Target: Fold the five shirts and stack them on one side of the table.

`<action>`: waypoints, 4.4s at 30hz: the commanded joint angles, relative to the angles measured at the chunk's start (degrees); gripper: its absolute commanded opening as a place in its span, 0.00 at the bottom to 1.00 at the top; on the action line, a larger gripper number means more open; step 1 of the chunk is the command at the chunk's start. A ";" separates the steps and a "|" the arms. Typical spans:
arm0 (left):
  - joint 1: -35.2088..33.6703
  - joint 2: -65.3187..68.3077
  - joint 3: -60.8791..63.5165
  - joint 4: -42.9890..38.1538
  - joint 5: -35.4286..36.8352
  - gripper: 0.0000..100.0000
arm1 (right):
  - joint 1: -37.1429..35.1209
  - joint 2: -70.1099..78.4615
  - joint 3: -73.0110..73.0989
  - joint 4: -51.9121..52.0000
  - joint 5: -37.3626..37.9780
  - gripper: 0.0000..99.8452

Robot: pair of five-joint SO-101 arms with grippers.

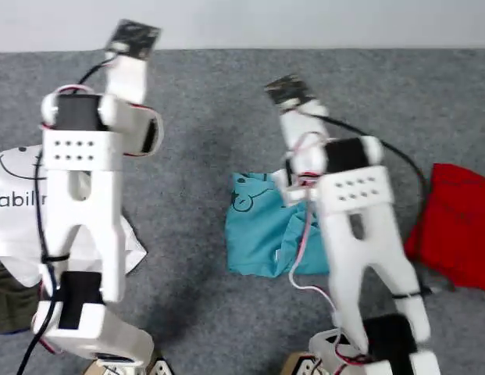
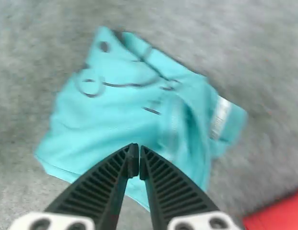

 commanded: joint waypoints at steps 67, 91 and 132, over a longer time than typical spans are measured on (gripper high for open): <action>18.02 22.68 -0.13 -8.26 -0.18 0.00 | 18.77 29.23 -21.89 -2.33 18.11 0.01; 24.26 57.32 -39.08 -5.01 2.02 0.00 | 20.00 39.96 -21.27 -9.45 14.42 0.01; 18.02 58.81 -45.93 1.49 3.16 0.00 | 26.95 39.16 -21.63 -8.66 11.87 0.01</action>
